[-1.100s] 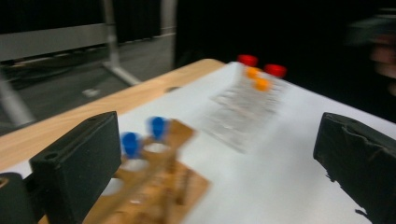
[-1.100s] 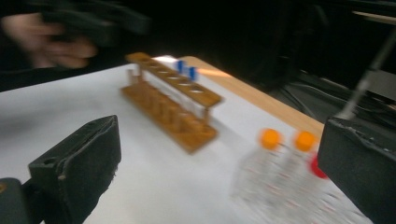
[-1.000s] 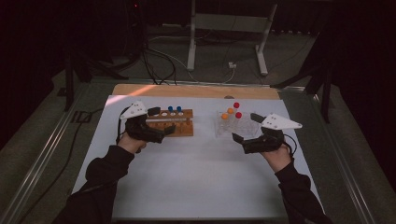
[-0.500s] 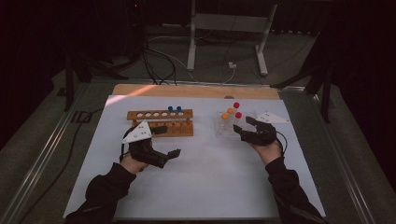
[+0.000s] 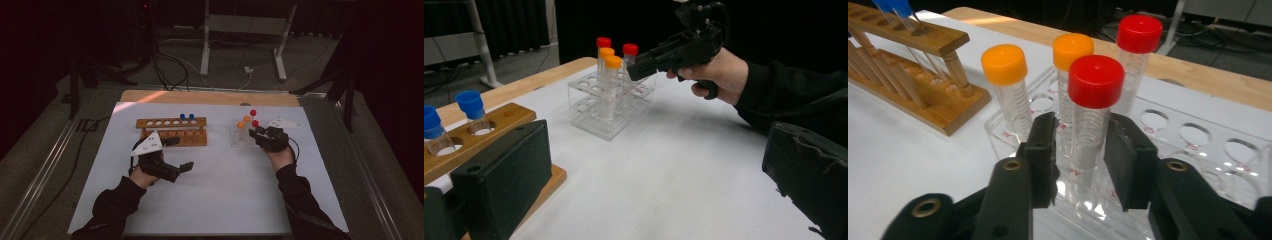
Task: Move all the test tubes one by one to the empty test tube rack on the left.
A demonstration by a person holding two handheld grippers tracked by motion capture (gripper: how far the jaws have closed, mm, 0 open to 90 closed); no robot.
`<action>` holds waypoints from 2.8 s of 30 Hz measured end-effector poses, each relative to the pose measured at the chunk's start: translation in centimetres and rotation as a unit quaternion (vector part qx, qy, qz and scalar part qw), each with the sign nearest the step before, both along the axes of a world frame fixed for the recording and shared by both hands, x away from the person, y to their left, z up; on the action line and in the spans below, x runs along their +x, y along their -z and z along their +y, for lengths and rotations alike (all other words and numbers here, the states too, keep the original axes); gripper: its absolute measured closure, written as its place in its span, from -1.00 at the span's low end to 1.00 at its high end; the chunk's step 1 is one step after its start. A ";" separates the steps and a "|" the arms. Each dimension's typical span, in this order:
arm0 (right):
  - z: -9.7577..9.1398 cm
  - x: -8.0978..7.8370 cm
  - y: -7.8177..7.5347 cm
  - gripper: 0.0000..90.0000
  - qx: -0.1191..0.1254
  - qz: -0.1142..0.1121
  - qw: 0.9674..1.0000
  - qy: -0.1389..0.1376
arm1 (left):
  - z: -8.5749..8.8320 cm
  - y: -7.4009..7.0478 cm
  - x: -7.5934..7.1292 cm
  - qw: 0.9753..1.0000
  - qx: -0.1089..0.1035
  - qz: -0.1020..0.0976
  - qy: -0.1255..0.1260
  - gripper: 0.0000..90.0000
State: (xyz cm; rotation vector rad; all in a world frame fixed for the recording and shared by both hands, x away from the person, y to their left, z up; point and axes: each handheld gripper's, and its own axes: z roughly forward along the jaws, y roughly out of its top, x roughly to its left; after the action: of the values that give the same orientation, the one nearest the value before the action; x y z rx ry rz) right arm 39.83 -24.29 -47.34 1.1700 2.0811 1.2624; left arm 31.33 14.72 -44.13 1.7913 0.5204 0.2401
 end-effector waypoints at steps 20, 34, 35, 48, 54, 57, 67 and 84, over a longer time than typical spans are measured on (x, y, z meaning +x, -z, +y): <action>-0.5 -0.6 -6.9 0.67 -0.008 -0.050 0.999 -0.017 | -0.2 -0.5 -0.1 1.000 -0.002 0.002 0.009 -0.99; 1.9 -4.1 -9.8 0.67 -0.014 -0.063 0.992 -0.111 | -1.0 -2.2 -0.4 1.000 0.002 -0.003 0.020 -0.99; 2.2 -4.5 -9.7 0.67 -0.012 -0.060 0.991 -0.119 | -1.1 -2.3 -0.4 1.000 0.002 -0.004 0.022 -0.99; 5.5 -8.2 -6.7 0.67 -0.015 -0.033 0.979 -0.201 | -2.9 -3.4 -1.3 0.998 0.001 0.000 0.065 -0.99; 6.7 -9.5 -5.8 0.67 -0.014 -0.024 0.973 -0.229 | -3.7 -3.6 -1.6 0.997 0.000 0.003 0.082 -0.98; 7.2 -10.0 -5.4 0.67 -0.013 -0.021 0.970 -0.241 | -3.9 -3.7 -1.8 0.996 0.000 0.004 0.090 -0.98; 8.8 -11.2 -4.5 0.67 -0.014 -0.012 0.961 -0.275 | -4.4 -3.5 -2.2 0.994 -0.003 0.000 0.112 -0.80; 9.7 -11.7 -4.7 0.67 -0.014 -0.010 0.957 -0.291 | -5.2 -2.8 -2.2 0.995 0.020 -0.017 0.097 0.18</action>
State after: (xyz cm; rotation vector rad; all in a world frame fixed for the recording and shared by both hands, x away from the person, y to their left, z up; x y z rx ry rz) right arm 28.10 -14.58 -42.66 0.5291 2.5175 1.4687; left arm 29.14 9.47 -41.37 1.8586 0.3166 0.1477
